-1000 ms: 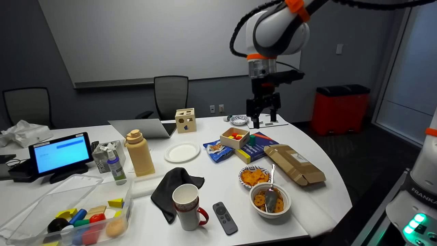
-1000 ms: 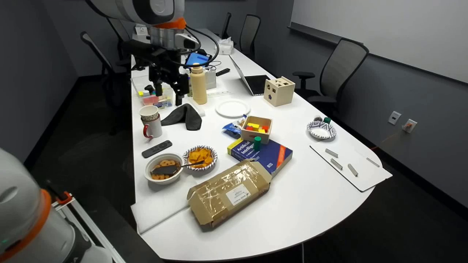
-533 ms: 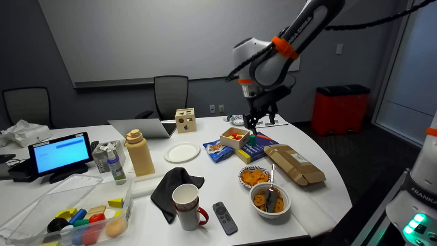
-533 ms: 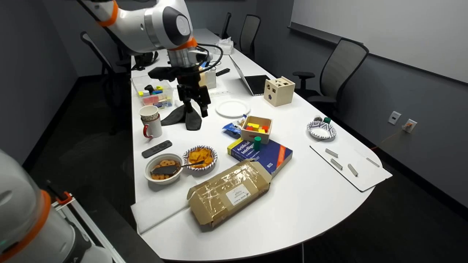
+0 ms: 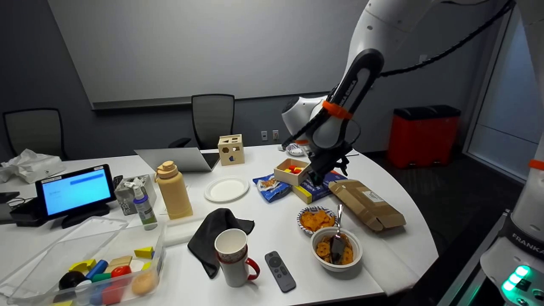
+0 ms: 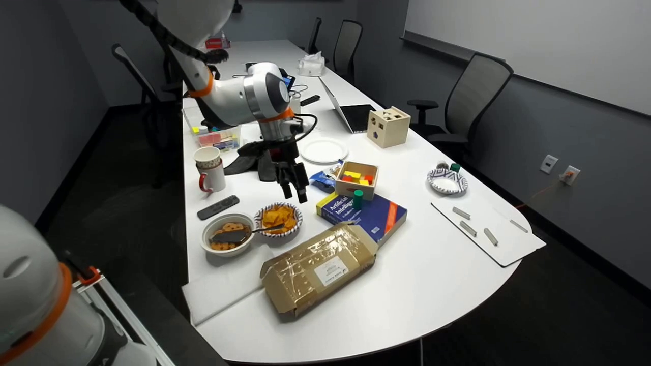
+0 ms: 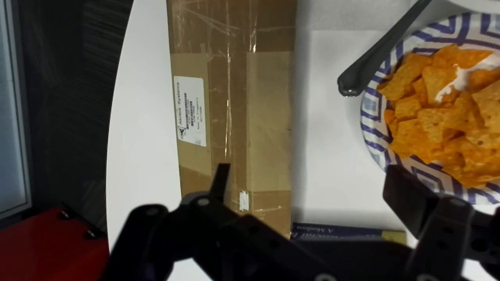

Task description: Open the cardboard box

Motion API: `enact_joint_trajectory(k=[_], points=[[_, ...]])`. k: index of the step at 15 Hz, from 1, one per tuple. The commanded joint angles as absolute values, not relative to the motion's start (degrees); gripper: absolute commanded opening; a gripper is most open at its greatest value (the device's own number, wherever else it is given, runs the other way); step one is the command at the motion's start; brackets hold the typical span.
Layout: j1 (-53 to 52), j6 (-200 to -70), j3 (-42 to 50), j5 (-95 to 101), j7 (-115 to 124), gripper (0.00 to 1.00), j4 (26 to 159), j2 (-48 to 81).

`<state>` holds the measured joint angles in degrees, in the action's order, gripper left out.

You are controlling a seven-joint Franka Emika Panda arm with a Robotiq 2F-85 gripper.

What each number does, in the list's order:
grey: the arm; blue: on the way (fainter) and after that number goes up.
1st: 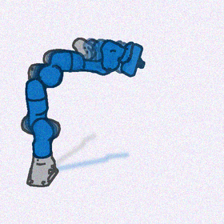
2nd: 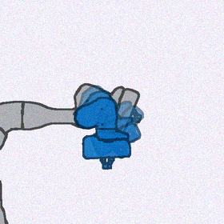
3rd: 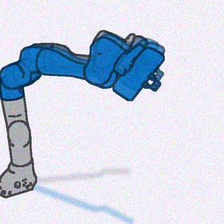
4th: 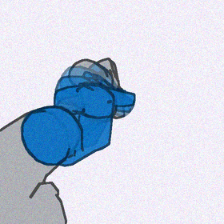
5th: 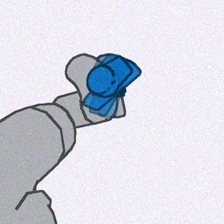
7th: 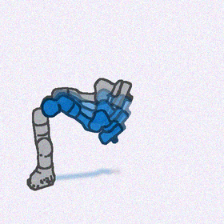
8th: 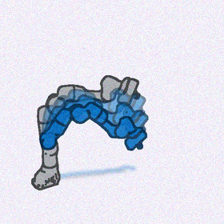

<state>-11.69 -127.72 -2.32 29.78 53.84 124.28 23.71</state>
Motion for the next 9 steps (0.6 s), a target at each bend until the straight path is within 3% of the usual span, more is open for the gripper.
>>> enact_joint_trajectory(k=[1, 9], points=[[-14.2, -126.3, 1.1, 30.2, 57.2, 1.00, 119.1, 30.4], [-17.0, -123.5, 6.2, 29.6, 61.0, 1.00, 113.5, 41.0]])
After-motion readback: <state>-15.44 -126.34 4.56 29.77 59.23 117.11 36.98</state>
